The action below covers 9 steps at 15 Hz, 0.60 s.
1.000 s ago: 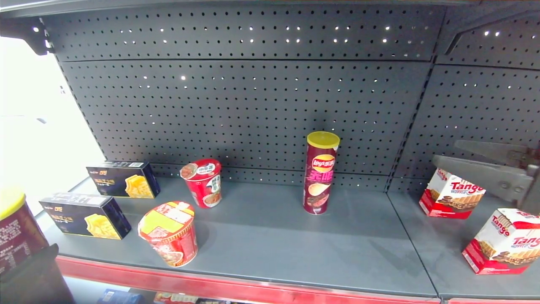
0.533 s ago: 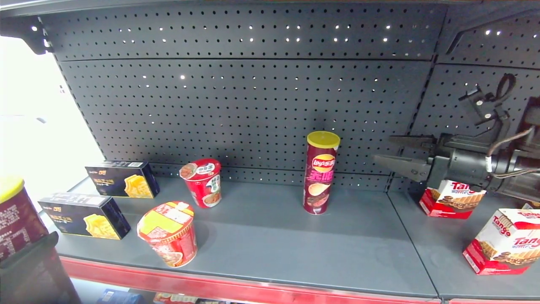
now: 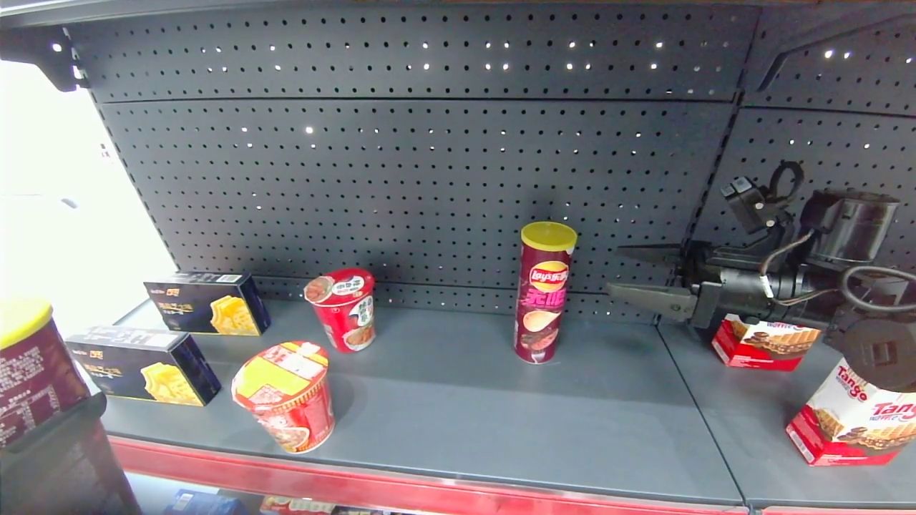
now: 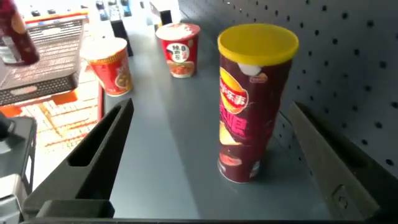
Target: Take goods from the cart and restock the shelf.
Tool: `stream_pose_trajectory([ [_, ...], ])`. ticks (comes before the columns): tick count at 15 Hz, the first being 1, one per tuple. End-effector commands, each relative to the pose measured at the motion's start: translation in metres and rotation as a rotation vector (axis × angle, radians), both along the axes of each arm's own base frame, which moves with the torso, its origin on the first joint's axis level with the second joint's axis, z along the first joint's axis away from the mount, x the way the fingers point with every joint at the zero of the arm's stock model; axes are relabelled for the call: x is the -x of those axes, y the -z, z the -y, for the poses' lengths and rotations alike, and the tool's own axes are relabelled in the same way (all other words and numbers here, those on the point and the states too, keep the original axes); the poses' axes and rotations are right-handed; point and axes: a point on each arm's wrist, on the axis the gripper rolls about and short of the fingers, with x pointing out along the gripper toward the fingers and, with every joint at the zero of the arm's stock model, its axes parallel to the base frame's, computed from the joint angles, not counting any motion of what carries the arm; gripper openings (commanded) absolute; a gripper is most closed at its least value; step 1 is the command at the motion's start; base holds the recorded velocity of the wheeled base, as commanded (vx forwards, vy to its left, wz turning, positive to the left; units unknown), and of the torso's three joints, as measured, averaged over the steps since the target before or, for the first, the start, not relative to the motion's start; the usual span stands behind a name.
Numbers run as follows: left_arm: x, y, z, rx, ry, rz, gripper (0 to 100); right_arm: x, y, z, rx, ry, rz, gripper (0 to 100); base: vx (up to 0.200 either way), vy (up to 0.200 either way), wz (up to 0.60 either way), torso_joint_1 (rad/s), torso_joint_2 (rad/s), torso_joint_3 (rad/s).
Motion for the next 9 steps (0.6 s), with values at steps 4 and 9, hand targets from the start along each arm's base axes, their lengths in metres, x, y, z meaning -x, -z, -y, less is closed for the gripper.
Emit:
stream_pose_trajectory([
  [4,-0.004,0.000,0.001,-0.004,-0.004,-0.012,0,-0.023,0.012,-0.005,0.001,-0.013,-0.020,100,0.000,0.000,0.00,0.000,0.00,0.000],
  [9,-0.004,0.002,0.001,-0.005,-0.005,-0.019,0,-0.031,0.028,-0.014,0.007,-0.033,-0.045,100,0.000,0.000,0.00,0.000,0.00,0.000],
])
